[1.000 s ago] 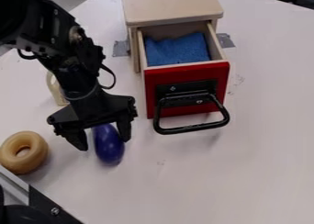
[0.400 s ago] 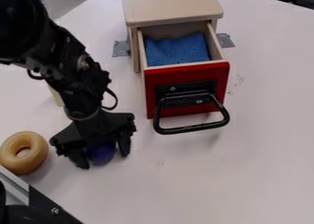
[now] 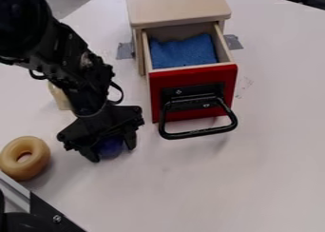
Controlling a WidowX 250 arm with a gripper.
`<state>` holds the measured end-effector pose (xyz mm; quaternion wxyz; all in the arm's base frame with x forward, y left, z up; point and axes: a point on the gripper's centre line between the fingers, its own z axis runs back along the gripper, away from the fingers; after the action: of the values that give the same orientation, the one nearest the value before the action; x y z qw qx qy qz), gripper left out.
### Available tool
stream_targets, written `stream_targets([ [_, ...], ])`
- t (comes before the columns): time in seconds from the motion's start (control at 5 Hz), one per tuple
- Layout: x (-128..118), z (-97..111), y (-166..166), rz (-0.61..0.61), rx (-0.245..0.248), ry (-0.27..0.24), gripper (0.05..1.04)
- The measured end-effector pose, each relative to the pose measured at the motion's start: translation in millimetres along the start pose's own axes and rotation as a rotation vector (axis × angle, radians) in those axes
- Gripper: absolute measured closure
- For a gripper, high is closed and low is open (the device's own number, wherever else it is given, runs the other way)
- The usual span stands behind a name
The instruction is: Put the eggplant in the drawer
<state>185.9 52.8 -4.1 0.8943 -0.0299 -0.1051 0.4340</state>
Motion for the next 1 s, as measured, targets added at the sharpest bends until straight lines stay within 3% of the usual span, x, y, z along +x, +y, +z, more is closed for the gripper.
stream_targets([
  [0.4, 0.2, 2.9, 6.0, 0.017, -0.031, 0.029, 0.285],
  [0.6, -4.7, 22.3, 8.7, 0.005, -0.036, 0.058, 0.285],
  [1.0, 18.6, 91.3, -14.8, -0.022, -0.122, -0.018, 0.285],
])
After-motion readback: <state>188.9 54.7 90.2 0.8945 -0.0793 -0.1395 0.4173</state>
